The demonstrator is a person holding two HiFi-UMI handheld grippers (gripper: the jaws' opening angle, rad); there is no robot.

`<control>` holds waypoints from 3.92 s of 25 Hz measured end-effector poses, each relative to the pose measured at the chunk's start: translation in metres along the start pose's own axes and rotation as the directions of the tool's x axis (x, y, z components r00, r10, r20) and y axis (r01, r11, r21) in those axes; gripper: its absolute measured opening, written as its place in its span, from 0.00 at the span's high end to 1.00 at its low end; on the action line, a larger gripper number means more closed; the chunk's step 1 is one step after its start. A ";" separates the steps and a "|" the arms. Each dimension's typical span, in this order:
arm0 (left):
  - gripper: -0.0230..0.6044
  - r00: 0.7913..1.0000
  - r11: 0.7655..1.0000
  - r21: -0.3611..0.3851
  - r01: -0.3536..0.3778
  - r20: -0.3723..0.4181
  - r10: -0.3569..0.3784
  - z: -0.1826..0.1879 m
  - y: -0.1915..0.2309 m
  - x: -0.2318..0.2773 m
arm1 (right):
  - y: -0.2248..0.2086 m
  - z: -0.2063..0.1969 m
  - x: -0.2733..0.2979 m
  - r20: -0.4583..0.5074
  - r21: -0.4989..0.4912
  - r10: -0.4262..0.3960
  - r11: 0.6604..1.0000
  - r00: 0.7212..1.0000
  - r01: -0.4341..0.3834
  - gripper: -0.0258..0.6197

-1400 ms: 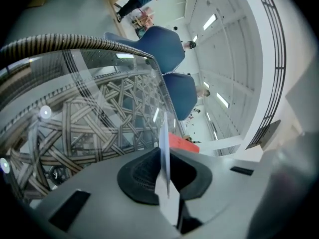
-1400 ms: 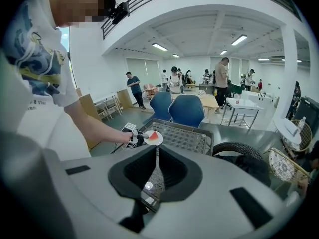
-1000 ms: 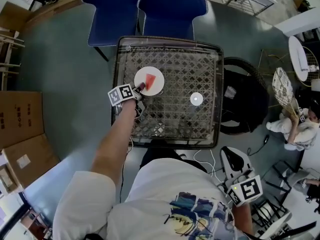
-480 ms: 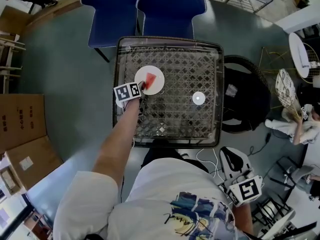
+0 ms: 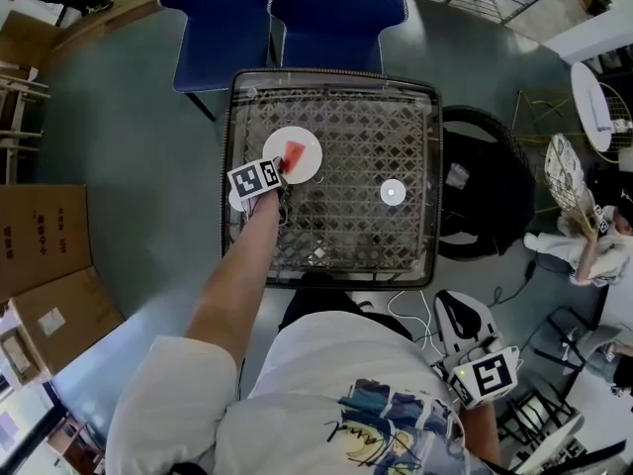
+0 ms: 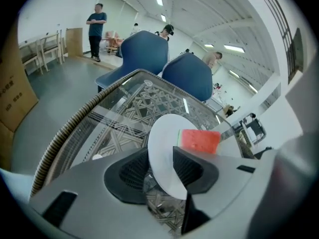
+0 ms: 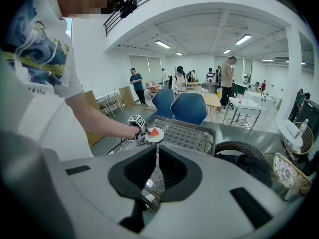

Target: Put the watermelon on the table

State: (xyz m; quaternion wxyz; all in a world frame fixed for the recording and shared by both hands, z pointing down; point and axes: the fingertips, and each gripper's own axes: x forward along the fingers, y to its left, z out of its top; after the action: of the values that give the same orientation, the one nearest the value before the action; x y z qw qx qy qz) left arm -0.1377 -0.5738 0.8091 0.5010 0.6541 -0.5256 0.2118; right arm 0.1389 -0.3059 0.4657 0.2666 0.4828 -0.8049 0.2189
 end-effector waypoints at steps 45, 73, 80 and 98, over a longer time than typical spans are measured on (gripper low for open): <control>0.95 0.839 0.894 0.232 0.383 0.317 -0.442 -0.229 -0.221 -0.372 | 0.016 -0.107 -0.153 0.191 -0.288 0.365 0.908 0.911 -0.304 0.93; 0.95 0.778 0.664 0.622 0.415 0.136 -0.614 -0.414 -0.250 -0.593 | 0.228 -0.167 -0.217 0.149 -0.393 0.483 0.830 0.863 -0.397 0.93; 0.95 0.754 0.624 0.643 0.445 0.108 -0.648 -0.438 -0.206 -0.636 | 0.303 -0.176 -0.243 0.120 -0.426 0.460 0.824 0.880 -0.372 0.93; 0.95 0.709 0.560 0.658 0.503 0.056 -0.703 -0.479 -0.169 -0.684 | 0.378 -0.199 -0.272 0.155 -0.424 0.412 0.848 0.898 -0.316 0.93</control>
State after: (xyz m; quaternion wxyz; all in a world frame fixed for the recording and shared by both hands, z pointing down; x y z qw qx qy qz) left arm -0.1107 0.1628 0.3821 0.2193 0.9423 -0.2422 0.0723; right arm -0.0489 0.1604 0.4076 0.2107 0.2803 -0.9356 0.0416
